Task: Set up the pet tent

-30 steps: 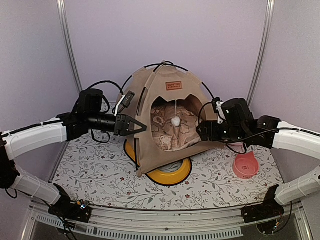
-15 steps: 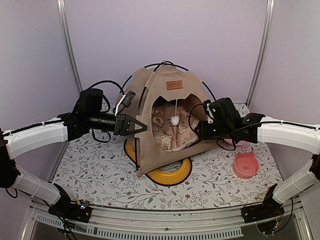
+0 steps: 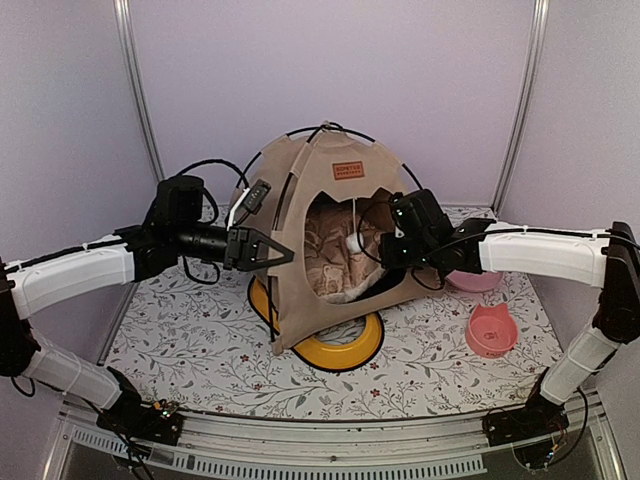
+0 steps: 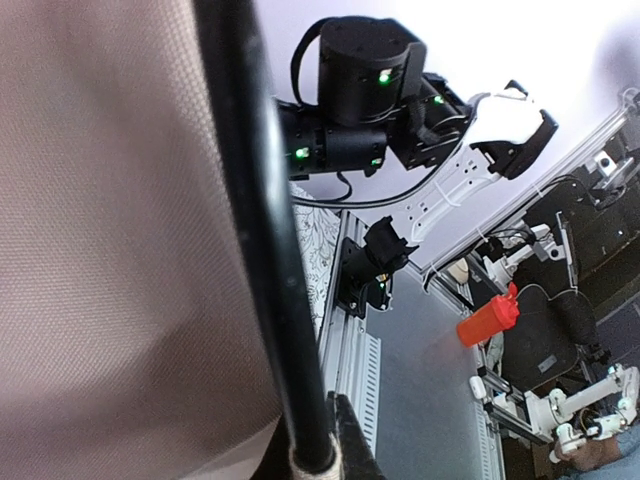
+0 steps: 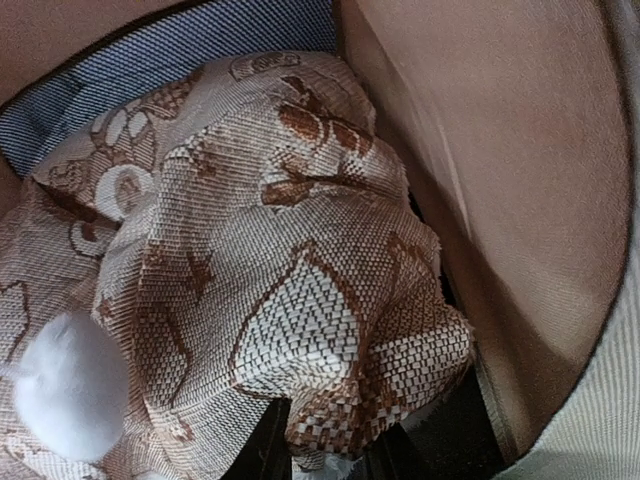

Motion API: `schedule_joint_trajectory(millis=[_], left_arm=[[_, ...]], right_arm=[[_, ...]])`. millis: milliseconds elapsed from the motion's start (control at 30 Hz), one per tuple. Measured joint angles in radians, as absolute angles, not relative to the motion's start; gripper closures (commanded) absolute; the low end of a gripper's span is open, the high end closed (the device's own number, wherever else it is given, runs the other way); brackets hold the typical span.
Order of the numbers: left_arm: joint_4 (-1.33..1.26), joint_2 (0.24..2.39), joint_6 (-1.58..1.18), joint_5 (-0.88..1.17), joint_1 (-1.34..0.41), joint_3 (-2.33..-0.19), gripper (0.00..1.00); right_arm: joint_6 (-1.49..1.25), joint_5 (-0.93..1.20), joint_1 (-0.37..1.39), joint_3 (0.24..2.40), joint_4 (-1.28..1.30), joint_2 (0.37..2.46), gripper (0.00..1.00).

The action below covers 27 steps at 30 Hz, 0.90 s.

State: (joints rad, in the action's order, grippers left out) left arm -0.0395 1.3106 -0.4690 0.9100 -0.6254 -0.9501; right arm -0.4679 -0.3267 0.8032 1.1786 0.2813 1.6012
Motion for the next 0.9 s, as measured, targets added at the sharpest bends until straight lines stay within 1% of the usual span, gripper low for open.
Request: schedule_joint_trajectory(millis=[200,333,400,467,567,633,767,833,900], left_arm=[[-0.03,1.276,-0.469,0.907,-0.625,-0.95,1.0],[-0.008,1.258,-0.468,0.885,-0.623,-0.95,1.0],[0.006,1.256,-0.467,0.863,-0.619,-0.952,1.0],[0.025,1.256,-0.464,0.84,-0.618,-0.957,1.0],[0.048,1.256,-0.464,0.806,-0.612,-0.966,1.0],[0.059,1.256,-0.464,0.791,-0.608,-0.968,1.0],[0.081,1.256,-0.463,0.764,-0.606,-0.968,1.0],[0.089,1.256,-0.461,0.75,-0.605,-0.968,1.0],[0.091,1.256,-0.46,0.745,-0.604,-0.968,1.0]], right_arm=[[-0.452,-0.387,0.782,1.179,0.28,1.653,0.56],[-0.453,-0.39,0.785,1.192,0.294,1.654,0.35],[-0.453,-0.39,0.789,1.209,0.3,1.65,0.26],[-0.45,-0.391,0.8,1.224,0.313,1.641,0.19],[-0.448,-0.402,0.827,1.251,0.35,1.617,0.12],[-0.445,-0.414,0.847,1.271,0.376,1.596,0.09],[-0.444,-0.422,0.886,1.307,0.404,1.55,0.09],[-0.444,-0.428,0.907,1.326,0.411,1.532,0.09],[-0.445,-0.433,0.928,1.344,0.421,1.524,0.12]])
